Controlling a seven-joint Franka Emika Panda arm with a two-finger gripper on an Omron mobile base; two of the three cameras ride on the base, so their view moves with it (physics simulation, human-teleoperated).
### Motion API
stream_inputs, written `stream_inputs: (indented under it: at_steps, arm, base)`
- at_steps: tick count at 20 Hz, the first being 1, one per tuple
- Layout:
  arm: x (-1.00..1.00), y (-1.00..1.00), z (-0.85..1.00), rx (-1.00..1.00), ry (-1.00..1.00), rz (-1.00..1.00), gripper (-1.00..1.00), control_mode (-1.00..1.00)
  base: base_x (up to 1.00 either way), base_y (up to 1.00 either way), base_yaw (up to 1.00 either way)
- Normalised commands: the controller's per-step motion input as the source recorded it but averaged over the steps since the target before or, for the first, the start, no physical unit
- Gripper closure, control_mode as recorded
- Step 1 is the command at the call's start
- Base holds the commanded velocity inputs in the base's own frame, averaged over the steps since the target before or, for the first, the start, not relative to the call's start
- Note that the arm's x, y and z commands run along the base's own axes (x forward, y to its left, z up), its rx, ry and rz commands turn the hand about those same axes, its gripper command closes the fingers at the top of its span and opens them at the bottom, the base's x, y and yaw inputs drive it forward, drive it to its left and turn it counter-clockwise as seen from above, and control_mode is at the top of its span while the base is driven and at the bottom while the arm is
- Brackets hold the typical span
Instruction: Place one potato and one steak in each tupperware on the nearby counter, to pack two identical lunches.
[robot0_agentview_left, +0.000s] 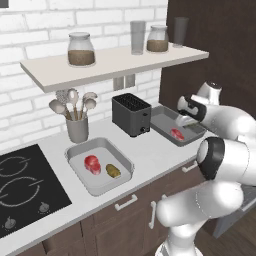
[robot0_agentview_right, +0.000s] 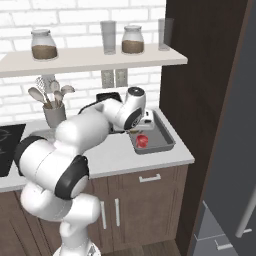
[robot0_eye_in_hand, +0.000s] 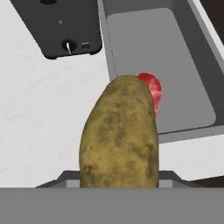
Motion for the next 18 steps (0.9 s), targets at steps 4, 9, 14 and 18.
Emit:
stream_inputs:
  at_steps: [4, 9, 14, 18]
  arm:
    - [1.0, -0.33, -0.19, -0.01, 0.0, -0.05, 1.0, -1.0]
    - [1.0, -0.28, -0.43, -0.01, 0.0, -0.13, 1.0, -1.0]
    - [0.94, -0.09, -0.66, 0.02, 0.0, -0.03, 1.0, -1.0]
    - [0.73, 0.0, -0.28, 0.01, 0.0, 0.0, 1.0, -1.0]
  base:
    - [0.0, 0.0, 0.0]
    - [0.0, 0.0, 0.0]
    - [0.0, 0.0, 0.0]
    - [0.0, 0.0, 0.0]
